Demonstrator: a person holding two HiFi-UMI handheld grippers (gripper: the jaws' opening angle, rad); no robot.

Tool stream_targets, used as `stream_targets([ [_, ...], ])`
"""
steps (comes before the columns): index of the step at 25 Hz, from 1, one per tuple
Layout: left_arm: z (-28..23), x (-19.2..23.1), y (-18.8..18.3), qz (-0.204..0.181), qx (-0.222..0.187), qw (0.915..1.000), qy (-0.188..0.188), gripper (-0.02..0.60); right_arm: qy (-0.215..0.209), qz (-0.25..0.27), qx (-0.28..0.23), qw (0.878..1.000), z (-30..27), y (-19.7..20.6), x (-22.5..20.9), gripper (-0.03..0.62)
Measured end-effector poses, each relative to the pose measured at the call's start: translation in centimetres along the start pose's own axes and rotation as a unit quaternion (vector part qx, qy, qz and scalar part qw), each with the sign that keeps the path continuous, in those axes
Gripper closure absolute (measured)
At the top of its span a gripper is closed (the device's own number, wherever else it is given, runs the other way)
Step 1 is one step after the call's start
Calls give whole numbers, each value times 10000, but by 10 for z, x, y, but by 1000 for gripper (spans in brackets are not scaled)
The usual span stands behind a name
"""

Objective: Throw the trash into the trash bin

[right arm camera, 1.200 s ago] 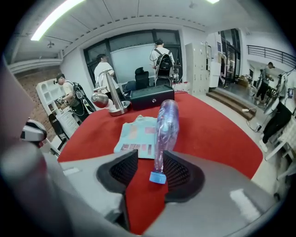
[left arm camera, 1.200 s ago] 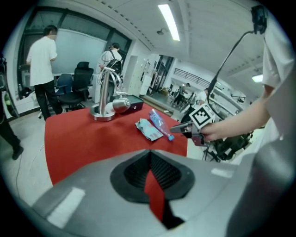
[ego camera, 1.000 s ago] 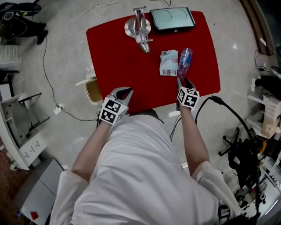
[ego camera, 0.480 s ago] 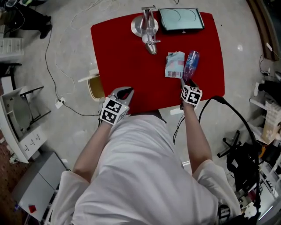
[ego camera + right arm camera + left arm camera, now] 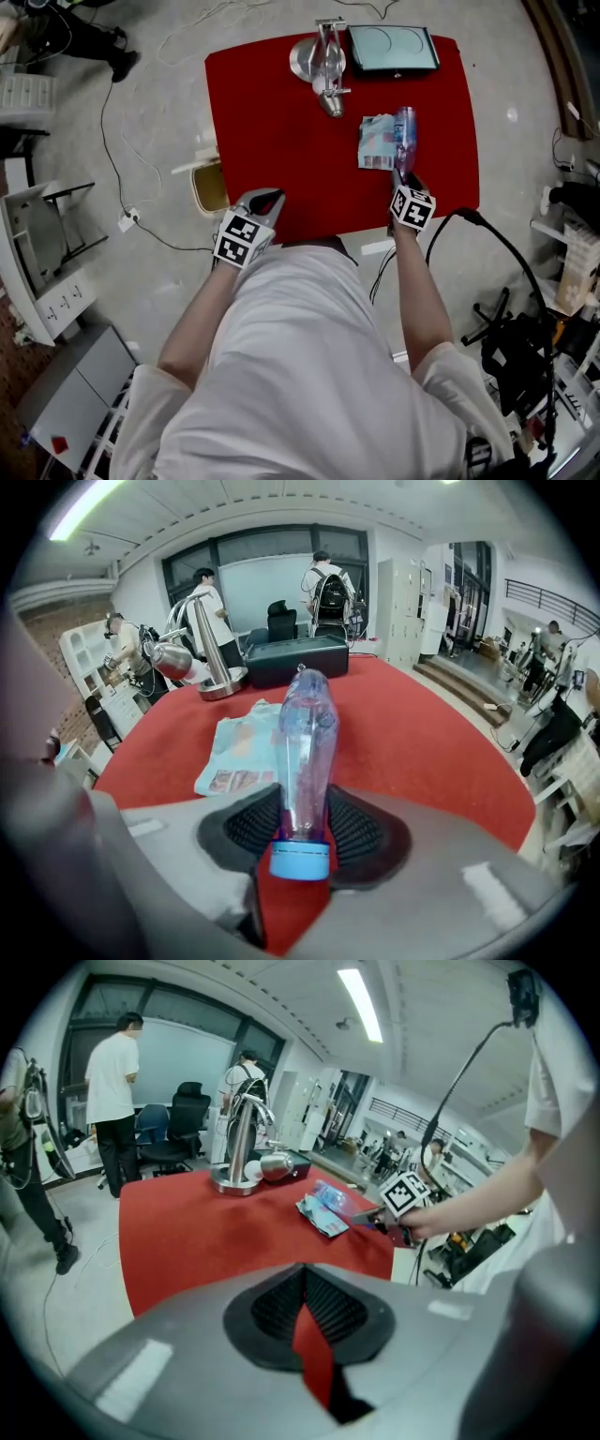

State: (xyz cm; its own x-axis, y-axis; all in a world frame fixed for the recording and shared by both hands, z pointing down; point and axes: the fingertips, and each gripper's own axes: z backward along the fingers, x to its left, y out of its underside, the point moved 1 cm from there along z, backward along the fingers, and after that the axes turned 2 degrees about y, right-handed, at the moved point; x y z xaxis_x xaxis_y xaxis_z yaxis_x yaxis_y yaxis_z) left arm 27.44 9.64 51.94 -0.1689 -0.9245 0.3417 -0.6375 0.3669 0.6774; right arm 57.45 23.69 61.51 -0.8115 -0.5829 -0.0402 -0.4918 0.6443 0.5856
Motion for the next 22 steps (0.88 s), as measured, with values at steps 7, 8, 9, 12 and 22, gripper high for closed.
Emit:
stream_targets([
  [7,11,-10,3,-145,-128,9998,29,577,12,70,-383,9992,28,-8,8,441],
  [8,13,-11,4,-165,-140,9998,29,577,7,68,-415,9991,31,-8,9,441],
  [9,14,-12,4,-183,-154,9997,26,577,-5,69,-435,9990,34,-7,11,441],
  [12,21,-13,5,-207,-210,9996,-3,577,-54,102,-450,9989,42,-3,16,441],
  [22,46,-6,20,-132,-334,9993,-135,577,-283,232,-389,9986,51,16,53,441],
])
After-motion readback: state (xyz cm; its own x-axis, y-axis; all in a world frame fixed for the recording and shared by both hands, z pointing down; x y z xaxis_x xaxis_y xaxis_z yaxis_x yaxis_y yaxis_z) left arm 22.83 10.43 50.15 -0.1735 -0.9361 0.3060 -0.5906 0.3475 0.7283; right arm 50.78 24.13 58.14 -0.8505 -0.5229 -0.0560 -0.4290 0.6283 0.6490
